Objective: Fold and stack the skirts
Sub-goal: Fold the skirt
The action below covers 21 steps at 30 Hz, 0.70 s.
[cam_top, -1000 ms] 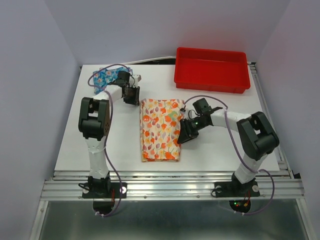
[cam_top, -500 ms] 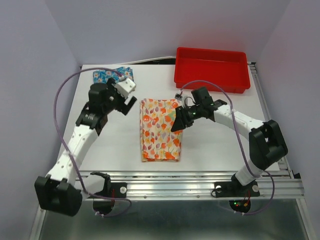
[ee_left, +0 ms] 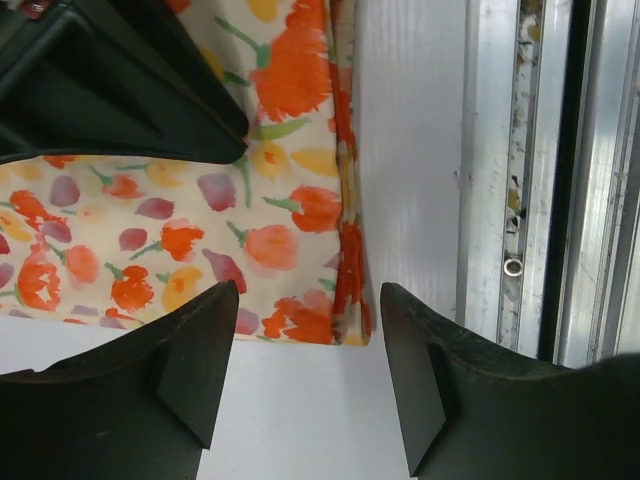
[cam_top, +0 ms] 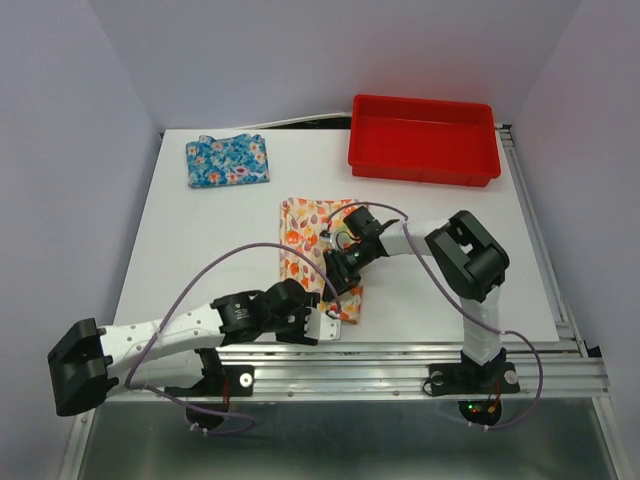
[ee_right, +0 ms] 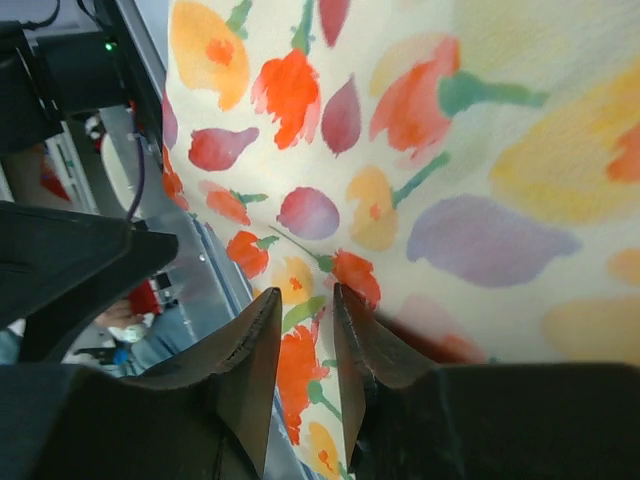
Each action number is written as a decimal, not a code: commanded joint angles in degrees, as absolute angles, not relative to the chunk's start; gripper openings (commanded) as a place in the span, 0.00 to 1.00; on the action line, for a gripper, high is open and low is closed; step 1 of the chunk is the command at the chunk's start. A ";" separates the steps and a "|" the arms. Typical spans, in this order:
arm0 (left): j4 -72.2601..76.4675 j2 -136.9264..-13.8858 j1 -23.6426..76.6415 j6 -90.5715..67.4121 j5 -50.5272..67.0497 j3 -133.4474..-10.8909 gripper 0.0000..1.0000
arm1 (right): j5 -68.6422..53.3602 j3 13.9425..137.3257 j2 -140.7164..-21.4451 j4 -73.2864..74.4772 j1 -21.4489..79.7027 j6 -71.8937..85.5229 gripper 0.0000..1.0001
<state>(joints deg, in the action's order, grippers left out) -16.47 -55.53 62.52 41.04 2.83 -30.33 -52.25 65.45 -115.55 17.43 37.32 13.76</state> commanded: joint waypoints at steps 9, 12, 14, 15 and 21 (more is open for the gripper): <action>-8.70 -68.01 67.76 42.19 -2.90 -30.67 0.61 | -47.02 70.93 -125.07 20.39 37.35 13.18 0.31; -7.47 -70.48 67.85 42.01 -3.25 -30.50 0.59 | -47.02 70.58 -125.24 20.57 37.35 13.18 0.31; -6.77 -71.80 67.85 41.66 -3.86 -30.93 0.58 | -47.02 70.66 -125.16 20.65 37.35 13.10 0.31; -5.98 -72.94 67.85 41.57 -4.74 -31.02 0.56 | -47.02 70.49 -125.07 20.57 37.35 13.01 0.31; -5.89 -76.02 67.85 40.96 -5.62 -31.90 0.31 | -47.72 70.58 -125.24 20.74 37.35 12.83 0.31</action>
<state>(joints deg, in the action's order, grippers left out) -5.78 -74.30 67.51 41.54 -4.82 -30.74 -57.01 70.89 -122.23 20.01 36.84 15.49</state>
